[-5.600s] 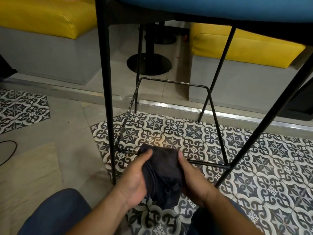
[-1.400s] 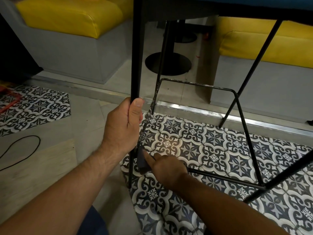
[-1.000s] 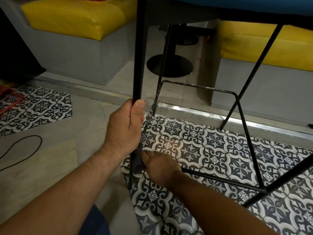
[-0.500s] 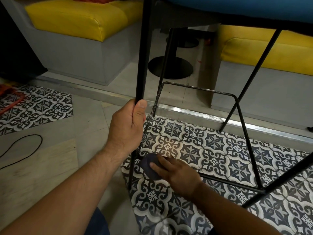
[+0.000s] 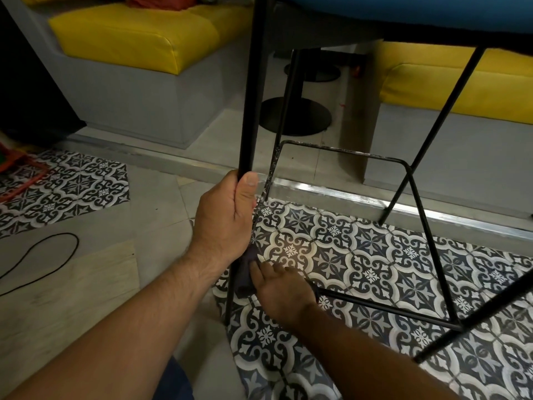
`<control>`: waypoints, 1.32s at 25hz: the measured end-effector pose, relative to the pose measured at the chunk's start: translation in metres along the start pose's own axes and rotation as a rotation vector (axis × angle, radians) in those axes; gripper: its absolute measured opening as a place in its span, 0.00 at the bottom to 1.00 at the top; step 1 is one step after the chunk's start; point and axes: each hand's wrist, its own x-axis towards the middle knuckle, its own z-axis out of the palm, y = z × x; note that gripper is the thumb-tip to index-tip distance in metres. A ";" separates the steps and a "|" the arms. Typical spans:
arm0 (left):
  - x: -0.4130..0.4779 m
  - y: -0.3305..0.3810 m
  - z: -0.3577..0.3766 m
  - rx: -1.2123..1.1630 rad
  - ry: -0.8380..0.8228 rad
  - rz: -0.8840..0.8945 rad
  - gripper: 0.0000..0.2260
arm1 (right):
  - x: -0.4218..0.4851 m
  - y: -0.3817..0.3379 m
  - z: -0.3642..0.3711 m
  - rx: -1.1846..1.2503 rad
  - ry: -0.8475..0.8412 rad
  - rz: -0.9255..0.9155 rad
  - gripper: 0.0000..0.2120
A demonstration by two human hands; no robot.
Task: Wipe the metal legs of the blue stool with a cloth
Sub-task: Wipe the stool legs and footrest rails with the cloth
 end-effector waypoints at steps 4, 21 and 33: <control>0.000 0.002 0.001 0.001 0.003 -0.005 0.28 | -0.020 0.020 0.001 0.028 -0.057 -0.145 0.34; -0.002 -0.001 0.001 0.002 0.039 -0.008 0.26 | -0.077 0.063 -0.014 0.101 0.124 -0.155 0.29; -0.033 -0.062 -0.018 -0.074 0.126 -0.435 0.21 | -0.025 0.026 -0.082 1.220 0.020 0.310 0.09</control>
